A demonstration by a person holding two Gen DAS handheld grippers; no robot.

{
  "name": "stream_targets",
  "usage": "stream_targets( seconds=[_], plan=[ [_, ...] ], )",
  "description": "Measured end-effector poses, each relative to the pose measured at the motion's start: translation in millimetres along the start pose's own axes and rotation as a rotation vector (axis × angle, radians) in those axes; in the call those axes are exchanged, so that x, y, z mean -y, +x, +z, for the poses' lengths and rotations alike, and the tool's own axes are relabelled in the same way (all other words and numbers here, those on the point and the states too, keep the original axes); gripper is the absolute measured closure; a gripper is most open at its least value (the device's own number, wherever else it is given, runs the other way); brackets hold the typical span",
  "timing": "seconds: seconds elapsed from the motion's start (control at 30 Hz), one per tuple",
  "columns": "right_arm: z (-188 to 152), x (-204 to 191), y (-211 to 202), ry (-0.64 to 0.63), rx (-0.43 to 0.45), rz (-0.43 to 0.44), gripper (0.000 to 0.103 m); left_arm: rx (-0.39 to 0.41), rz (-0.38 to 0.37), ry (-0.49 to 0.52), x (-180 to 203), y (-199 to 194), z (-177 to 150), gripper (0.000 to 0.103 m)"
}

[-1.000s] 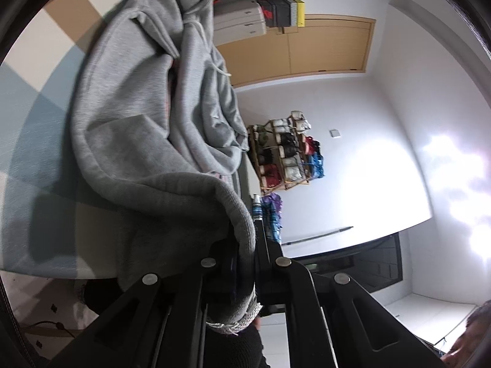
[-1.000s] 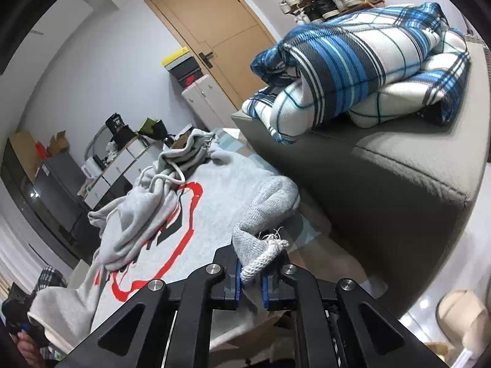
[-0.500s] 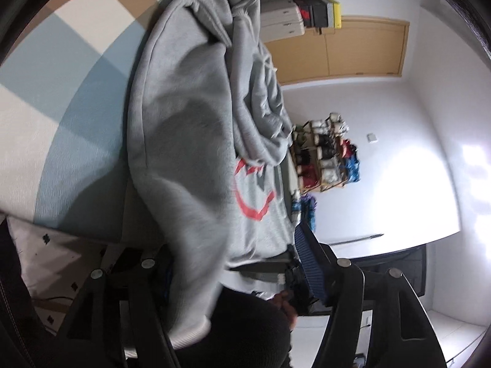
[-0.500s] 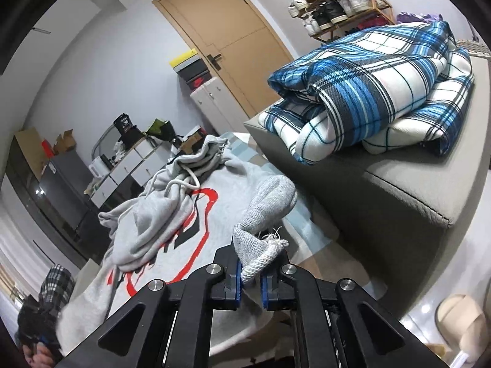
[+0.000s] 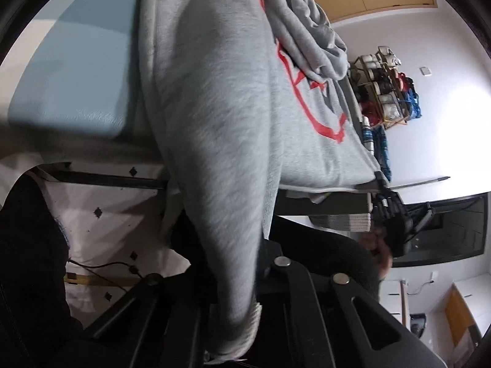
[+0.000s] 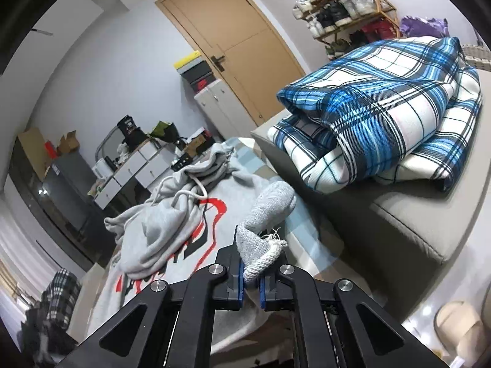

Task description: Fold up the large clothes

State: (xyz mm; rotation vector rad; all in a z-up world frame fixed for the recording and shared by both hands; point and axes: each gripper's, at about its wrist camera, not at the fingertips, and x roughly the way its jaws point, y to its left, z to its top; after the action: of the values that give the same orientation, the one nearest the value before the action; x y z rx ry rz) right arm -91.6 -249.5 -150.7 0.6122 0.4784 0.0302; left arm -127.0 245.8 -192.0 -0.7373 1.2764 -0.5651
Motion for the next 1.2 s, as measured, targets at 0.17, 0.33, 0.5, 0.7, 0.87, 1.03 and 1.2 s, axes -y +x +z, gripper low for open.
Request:
stream_targets(
  seconds=[0.17, 0.33, 0.5, 0.7, 0.87, 1.03, 1.2],
  plan=[
    [4.8, 3.3, -11.7, 0.043, 0.005, 0.023, 0.098, 0.060, -0.076, -0.019, -5.7, -21.2, -2.6, 0.103],
    [9.7, 7.9, -32.6, 0.038, 0.056, 0.005, 0.098, 0.102, -0.130, -0.018, -6.5, -46.2, -3.5, 0.103],
    [8.1, 14.4, -27.3, 0.037, -0.020, 0.006, 0.098, 0.134, -0.191, -0.037, -9.3, -61.5, 2.4, 0.103],
    [3.7, 13.3, -27.8, 0.034, -0.030, 0.030, 0.098, 0.205, -0.263, 0.005, 8.4, -90.9, 22.6, 0.103],
    [31.5, -4.7, -26.8, -0.022, 0.004, 0.026, 0.098, 0.256, -0.174, 0.078, 24.9, -110.0, 41.3, 0.103],
    [61.2, -32.6, -20.0, -0.115, 0.035, -0.005, 0.099, 0.177, -0.100, 0.089, 20.2, -96.9, 36.1, 0.103],
    [70.1, -36.1, -19.8, -0.113, 0.062, -0.020, 0.099, 0.104, -0.103, 0.064, 10.4, -78.3, 23.3, 0.103]
  ],
)
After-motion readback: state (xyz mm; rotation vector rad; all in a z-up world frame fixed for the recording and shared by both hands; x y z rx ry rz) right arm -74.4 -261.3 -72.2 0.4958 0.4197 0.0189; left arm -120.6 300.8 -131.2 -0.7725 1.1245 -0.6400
